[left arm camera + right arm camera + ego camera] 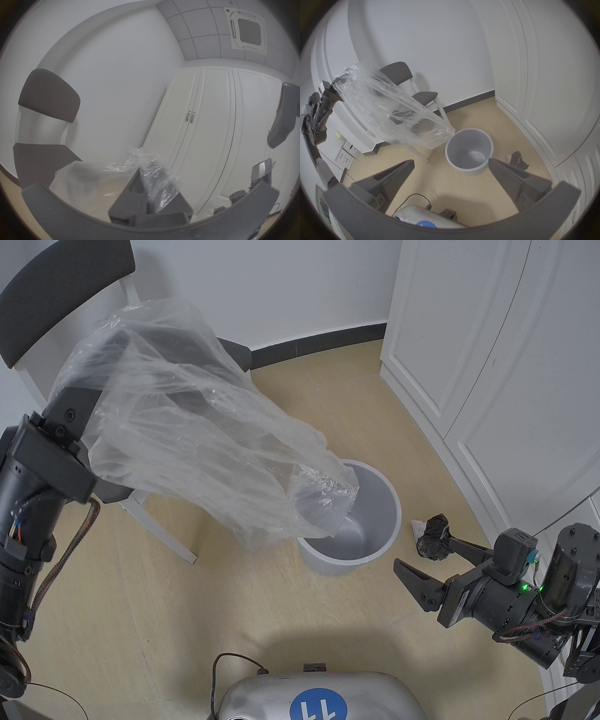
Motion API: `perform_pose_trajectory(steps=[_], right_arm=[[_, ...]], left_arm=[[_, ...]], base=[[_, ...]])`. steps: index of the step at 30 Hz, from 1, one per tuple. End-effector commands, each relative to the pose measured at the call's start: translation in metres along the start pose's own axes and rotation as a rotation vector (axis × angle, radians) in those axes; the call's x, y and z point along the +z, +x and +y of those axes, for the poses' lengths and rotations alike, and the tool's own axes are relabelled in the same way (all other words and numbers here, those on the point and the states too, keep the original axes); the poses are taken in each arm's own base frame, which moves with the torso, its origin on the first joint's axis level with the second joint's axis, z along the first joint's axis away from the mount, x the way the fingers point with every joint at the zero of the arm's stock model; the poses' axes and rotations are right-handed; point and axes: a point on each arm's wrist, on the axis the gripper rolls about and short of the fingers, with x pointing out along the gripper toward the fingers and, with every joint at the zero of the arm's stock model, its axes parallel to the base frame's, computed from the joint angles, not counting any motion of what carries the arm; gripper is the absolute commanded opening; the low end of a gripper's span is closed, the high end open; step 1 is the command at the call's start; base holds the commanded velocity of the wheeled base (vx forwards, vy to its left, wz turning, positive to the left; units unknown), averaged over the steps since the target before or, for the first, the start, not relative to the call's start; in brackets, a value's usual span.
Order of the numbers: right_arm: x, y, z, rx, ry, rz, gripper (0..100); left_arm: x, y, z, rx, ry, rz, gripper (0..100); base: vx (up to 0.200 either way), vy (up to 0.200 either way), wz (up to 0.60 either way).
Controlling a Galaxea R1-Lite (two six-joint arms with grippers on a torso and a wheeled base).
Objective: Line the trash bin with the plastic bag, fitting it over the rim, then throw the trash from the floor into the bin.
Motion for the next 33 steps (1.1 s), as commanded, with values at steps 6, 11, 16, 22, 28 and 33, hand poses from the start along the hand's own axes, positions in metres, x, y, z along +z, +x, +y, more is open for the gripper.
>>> perform_pose_trajectory(steps=[6,11,16,22,28,33], right_arm=[[-0.007,0.009,0.002,-0.008,0.026,0.032,100],[-0.009,0.011,0.003,-0.007,0.023,0.042,100],[-0.014,0.016,0.004,-0.009,0.029,0.061,100],[-0.023,0.038,0.014,0.01,0.039,0.053,100],[-0.023,0.057,0.015,0.033,0.089,-0.029,100],[-0.023,0.064,0.018,0.061,0.13,-0.135,100]], left_arm=[[0.004,-0.006,-0.013,-0.064,-0.056,-0.003,0],[0.004,-0.006,-0.015,-0.075,-0.075,-0.003,0],[0.005,-0.005,-0.017,-0.081,-0.106,-0.006,0],[0.01,-0.006,-0.016,-0.08,-0.11,-0.025,0],[0.02,-0.009,-0.015,-0.085,-0.113,-0.056,0],[0.019,-0.01,-0.015,-0.085,-0.112,-0.054,0]], base=[[0.0,0.0,0.0],[0.0,0.0,0.0],[0.0,0.0,0.0],[0.0,0.0,0.0],[0.0,0.0,0.0],[0.0,0.0,0.0]])
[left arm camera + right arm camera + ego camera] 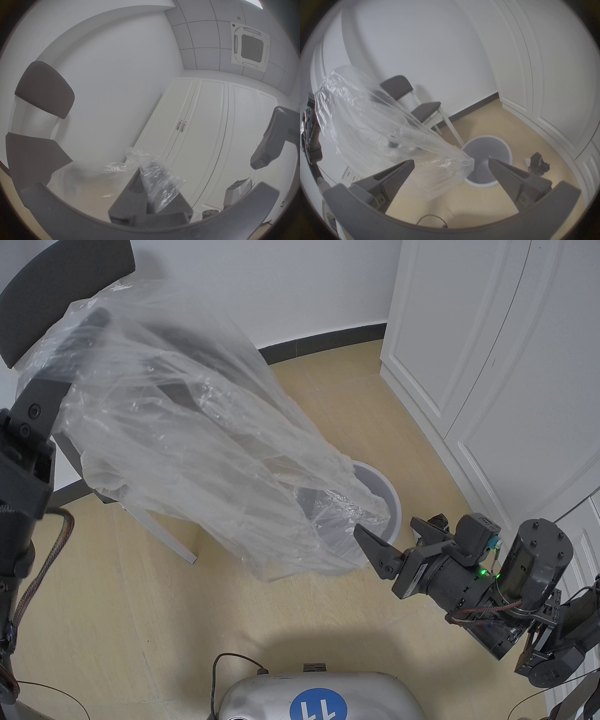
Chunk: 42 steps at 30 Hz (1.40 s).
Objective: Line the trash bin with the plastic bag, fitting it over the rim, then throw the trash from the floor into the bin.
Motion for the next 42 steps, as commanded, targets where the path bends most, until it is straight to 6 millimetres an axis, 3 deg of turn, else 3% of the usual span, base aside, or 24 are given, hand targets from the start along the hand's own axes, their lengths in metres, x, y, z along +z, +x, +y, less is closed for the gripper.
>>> perform_pose_trajectory(steps=[1,6,18,28,42], right_arm=[[-0.019,0.013,-0.002,-0.003,-0.004,0.011,100],[-0.03,0.022,-0.002,-0.005,0.015,0.015,100],[-0.024,0.032,-0.001,0.017,0.111,-0.092,100],[-0.041,0.041,-0.009,-0.002,0.096,-0.044,100],[-0.031,0.05,-0.016,-0.024,0.155,-0.092,100]], left_arm=[[0.004,-0.001,0.0,-0.002,-0.001,-0.012,0],[0.004,-0.002,0.0,-0.006,-0.002,-0.014,0],[0.003,-0.002,0.0,-0.006,-0.003,-0.007,0],[0.004,-0.003,-0.001,-0.012,-0.008,-0.017,0],[0.005,-0.004,-0.004,-0.029,-0.024,-0.018,0]], base=[[0.0,0.0,0.0],[0.0,0.0,0.0],[0.0,0.0,0.0],[0.0,0.0,0.0],[0.0,0.0,0.0]])
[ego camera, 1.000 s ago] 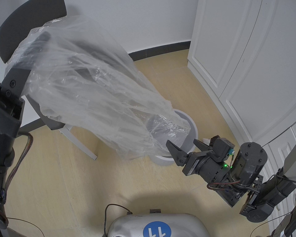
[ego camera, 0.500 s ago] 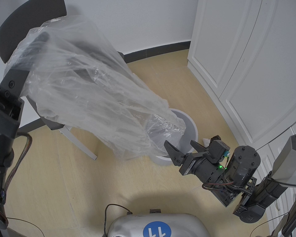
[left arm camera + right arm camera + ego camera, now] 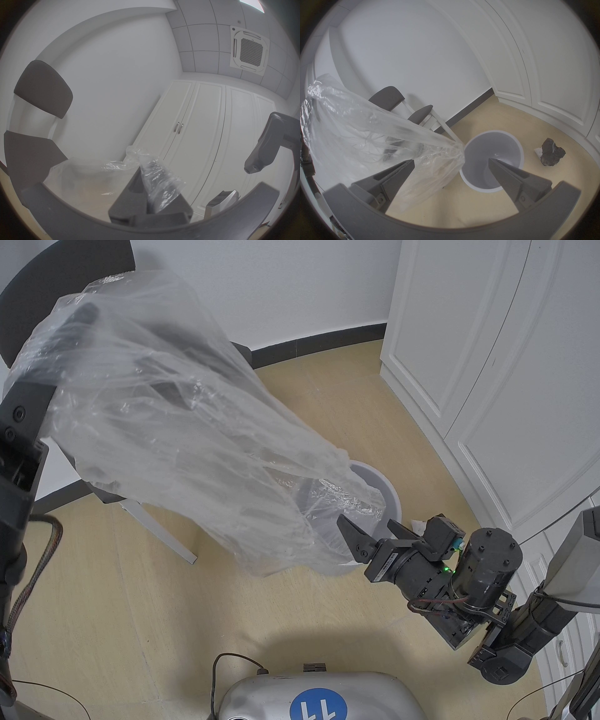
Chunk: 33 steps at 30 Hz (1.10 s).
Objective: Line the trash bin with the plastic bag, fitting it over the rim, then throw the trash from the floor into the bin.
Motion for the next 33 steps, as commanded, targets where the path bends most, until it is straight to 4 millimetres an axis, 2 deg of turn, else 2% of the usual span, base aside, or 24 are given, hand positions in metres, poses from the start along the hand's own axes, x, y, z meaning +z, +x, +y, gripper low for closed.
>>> perform_pose_trajectory(steps=[1,14,18,25,33], right_arm=[[0.004,0.005,-0.003,-0.005,0.006,-0.029,100],[0.014,0.012,-0.028,-0.06,-0.018,-0.053,100],[0.009,0.014,-0.037,-0.084,-0.054,-0.035,100],[0.005,0.016,-0.039,-0.091,-0.068,-0.023,100],[0.015,0.009,-0.026,-0.047,-0.057,-0.048,100]], left_arm=[[0.001,0.0,0.0,-0.002,-0.003,-0.003,0],[0.005,-0.002,-0.002,-0.011,-0.033,-0.017,0],[0.006,-0.002,-0.002,-0.012,-0.033,-0.018,0],[0.006,-0.003,-0.002,-0.012,-0.033,-0.02,0],[0.005,-0.003,-0.002,-0.012,-0.034,-0.015,0]], base=[[0.0,0.0,0.0],[0.0,0.0,0.0],[0.0,0.0,0.0],[0.0,0.0,0.0],[0.0,0.0,0.0]])
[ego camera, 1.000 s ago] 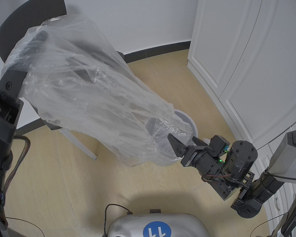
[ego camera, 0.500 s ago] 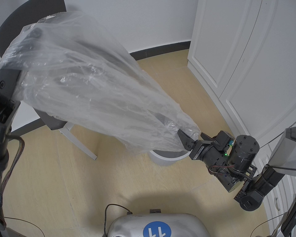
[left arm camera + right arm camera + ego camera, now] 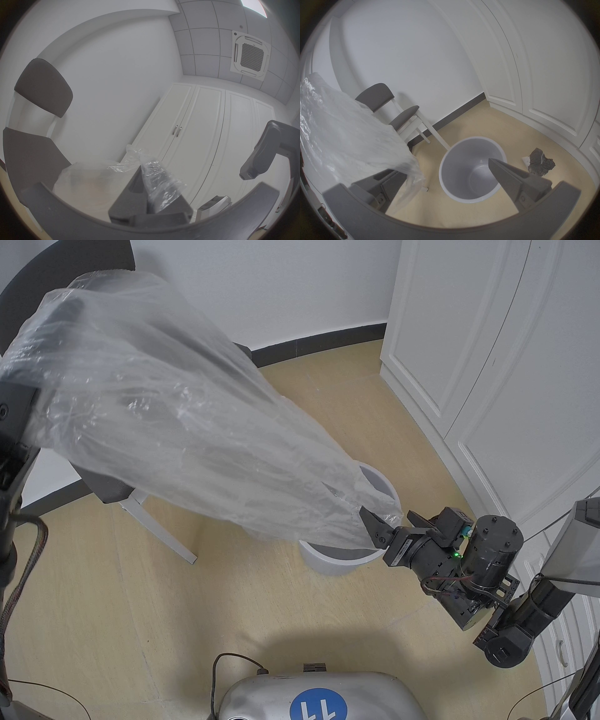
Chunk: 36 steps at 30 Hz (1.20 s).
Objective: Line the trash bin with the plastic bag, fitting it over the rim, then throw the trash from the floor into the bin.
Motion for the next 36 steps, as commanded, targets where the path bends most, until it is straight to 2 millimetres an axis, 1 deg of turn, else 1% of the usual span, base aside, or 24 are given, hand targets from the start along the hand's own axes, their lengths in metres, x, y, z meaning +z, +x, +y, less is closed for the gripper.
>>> perform_pose_trajectory(steps=[1,5,23,27,31,36], right_arm=[[0.009,-0.006,0.009,0.036,0.016,-0.033,100],[0.011,-0.012,0.015,0.056,0.018,-0.032,100],[0.009,-0.013,0.014,0.055,0.019,-0.024,100],[0.006,-0.017,0.005,0.066,0.003,0.017,100],[0.006,-0.021,-0.005,0.097,-0.005,0.053,100],[0.006,-0.033,-0.017,0.16,-0.016,0.122,100]], left_arm=[[-0.001,0.0,0.0,-0.001,-0.002,0.004,0],[-0.001,0.0,-0.001,-0.005,-0.006,0.005,0],[-0.004,-0.004,-0.005,-0.026,-0.022,0.023,0],[-0.005,-0.005,-0.005,-0.03,-0.026,0.03,0],[-0.008,-0.009,-0.006,-0.034,-0.027,0.046,0],[-0.008,-0.017,-0.007,-0.098,-0.033,0.062,0]], base=[[0.0,0.0,0.0],[0.0,0.0,0.0],[0.0,0.0,0.0],[0.0,0.0,0.0],[0.0,0.0,0.0],[0.0,0.0,0.0]])
